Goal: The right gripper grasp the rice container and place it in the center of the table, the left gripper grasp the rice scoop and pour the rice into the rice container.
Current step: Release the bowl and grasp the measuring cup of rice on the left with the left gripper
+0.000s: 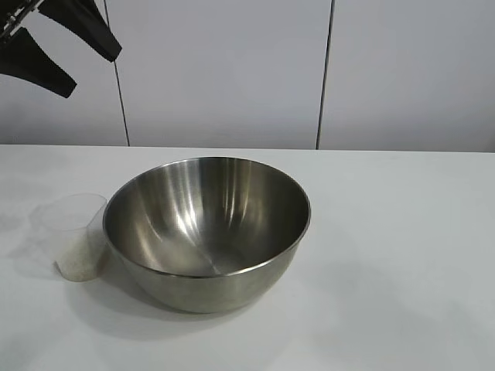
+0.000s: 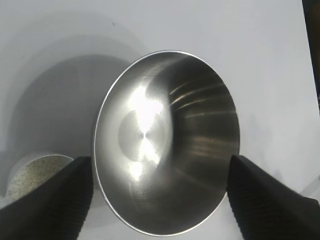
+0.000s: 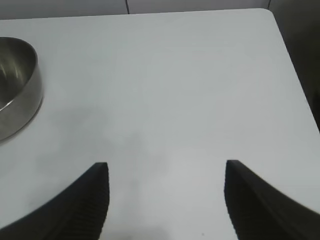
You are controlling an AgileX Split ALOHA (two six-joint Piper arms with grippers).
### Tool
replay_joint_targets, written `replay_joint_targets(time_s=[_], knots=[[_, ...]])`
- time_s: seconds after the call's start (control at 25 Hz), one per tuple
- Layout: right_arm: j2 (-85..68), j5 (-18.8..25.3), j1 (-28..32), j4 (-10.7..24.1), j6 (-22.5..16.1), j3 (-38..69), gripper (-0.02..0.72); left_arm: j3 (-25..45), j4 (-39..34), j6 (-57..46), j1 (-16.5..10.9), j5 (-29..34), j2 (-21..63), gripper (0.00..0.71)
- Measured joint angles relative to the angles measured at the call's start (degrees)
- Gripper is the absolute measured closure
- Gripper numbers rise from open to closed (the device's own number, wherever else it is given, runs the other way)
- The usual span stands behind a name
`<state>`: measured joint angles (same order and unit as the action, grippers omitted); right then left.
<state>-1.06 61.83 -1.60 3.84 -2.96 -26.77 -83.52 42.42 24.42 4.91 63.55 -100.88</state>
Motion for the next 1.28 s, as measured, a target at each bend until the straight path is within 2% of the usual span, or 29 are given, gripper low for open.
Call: replay_joint_targets(time_s=[0.28, 0.44, 0.64, 0.8, 0.96, 1.12, 1.28], knots=[[0.0, 0.0, 0.0, 0.0, 0.0, 0.0, 0.252, 0.0, 0.1, 0.1, 0.0, -2.5, 0.0, 0.170], [0.0, -0.1, 0.0, 0.0, 0.0, 0.0, 0.252, 0.0, -2.1, 3.7, 0.0, -4.5, 0.5, 0.170], [0.0, 0.0, 0.0, 0.0, 0.0, 0.0, 0.252, 0.0, -12.9, 8.8, 0.0, -9.4, 6.7, 0.155], [0.0, 0.0, 0.0, 0.0, 0.0, 0.0, 0.252, 0.0, -25.0, 7.0, -0.1, -8.6, 13.2, 0.048], [0.0, 0.0, 0.0, 0.0, 0.0, 0.0, 0.252, 0.6, -29.4, 0.7, -0.1, -6.4, 18.2, 0.022], [0.0, 0.0, 0.0, 0.0, 0.0, 0.0, 0.252, 6.9, -26.1, -0.1, -0.1, -11.3, 27.8, 0.017], [0.0, 0.0, 0.0, 0.0, 0.0, 0.0, 0.252, 20.1, -21.2, 1.7, -0.1, -23.7, 41.1, 0.017]])
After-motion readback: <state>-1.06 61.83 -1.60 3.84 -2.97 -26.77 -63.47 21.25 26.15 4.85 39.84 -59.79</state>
